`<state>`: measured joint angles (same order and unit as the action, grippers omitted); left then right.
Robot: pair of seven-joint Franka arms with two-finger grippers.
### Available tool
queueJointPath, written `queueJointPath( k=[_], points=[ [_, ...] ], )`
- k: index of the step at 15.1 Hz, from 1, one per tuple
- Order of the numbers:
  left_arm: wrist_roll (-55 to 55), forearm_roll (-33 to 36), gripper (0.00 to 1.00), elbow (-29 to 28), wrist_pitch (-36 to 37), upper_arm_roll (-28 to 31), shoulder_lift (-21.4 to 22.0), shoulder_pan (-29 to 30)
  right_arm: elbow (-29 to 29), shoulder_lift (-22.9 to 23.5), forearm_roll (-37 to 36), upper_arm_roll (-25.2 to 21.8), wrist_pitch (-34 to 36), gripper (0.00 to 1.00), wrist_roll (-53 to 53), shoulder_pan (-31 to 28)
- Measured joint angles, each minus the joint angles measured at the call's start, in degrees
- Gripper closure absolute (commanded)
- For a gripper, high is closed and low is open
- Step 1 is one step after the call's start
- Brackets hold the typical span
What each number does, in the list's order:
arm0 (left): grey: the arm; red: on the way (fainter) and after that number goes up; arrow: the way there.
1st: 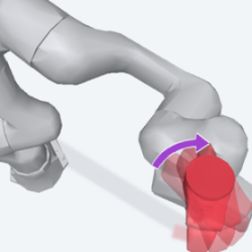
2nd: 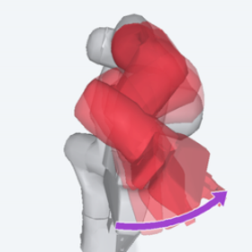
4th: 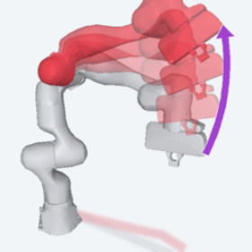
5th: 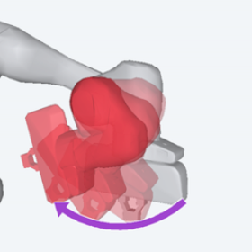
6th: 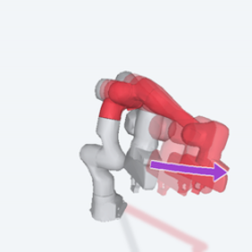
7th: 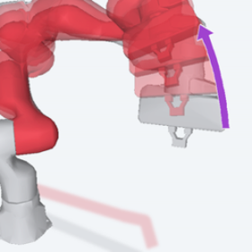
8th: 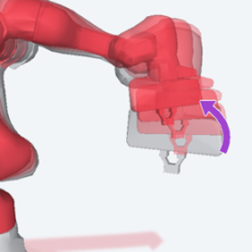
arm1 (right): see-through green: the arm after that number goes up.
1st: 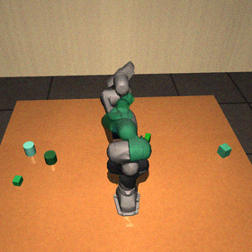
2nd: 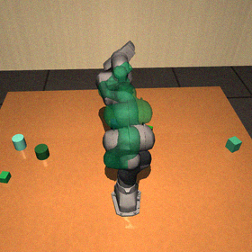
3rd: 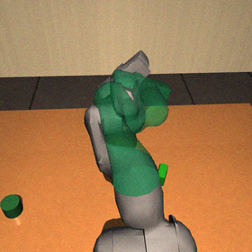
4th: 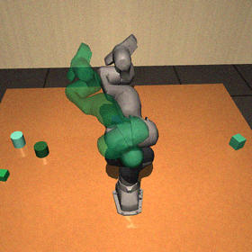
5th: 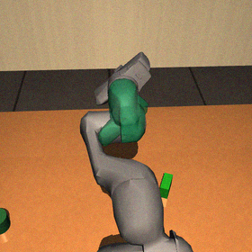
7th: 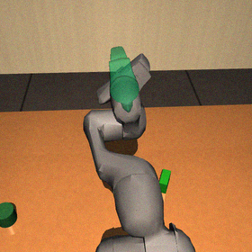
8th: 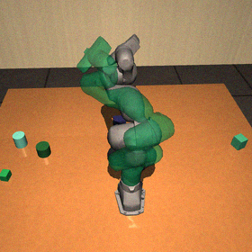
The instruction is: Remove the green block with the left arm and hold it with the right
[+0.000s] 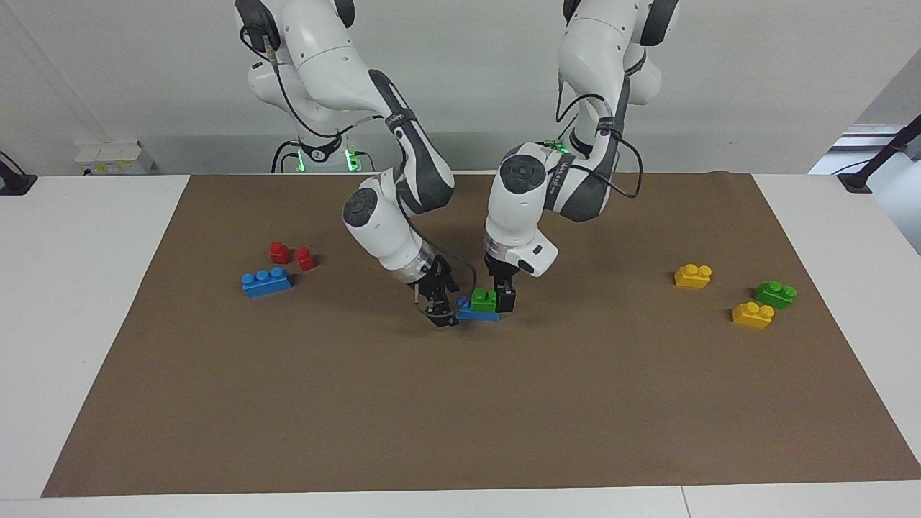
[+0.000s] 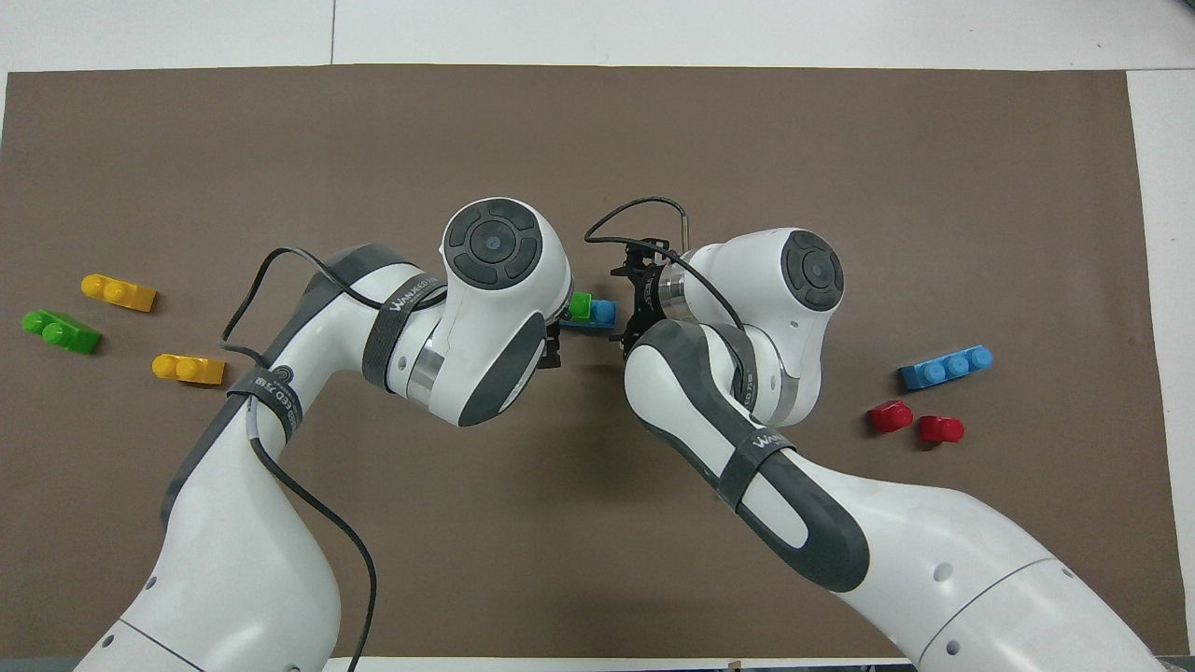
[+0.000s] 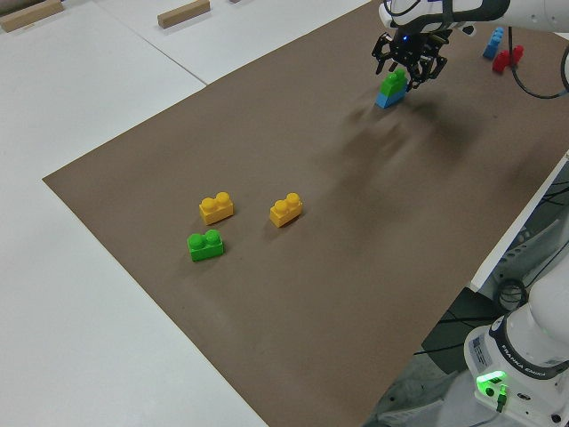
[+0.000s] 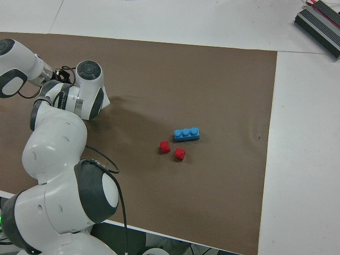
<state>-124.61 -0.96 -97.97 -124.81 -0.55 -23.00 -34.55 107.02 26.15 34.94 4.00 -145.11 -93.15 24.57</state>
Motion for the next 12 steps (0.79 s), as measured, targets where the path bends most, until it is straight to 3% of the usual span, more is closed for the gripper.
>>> queueJointPath(
  k=[5,12],
  points=[
    [-0.5,0.3,0.0,0.0,-0.4,0.0,-0.2,-0.4,0.0,0.5,0.0,0.0,-0.9,0.07,0.0,0.1],
    [-1.4,0.9,0.0,-0.2,-0.8,0.0,-0.5,-0.7,0.0,0.8,0.0,0.0,-1.3,0.27,0.0,0.1]
  ],
)
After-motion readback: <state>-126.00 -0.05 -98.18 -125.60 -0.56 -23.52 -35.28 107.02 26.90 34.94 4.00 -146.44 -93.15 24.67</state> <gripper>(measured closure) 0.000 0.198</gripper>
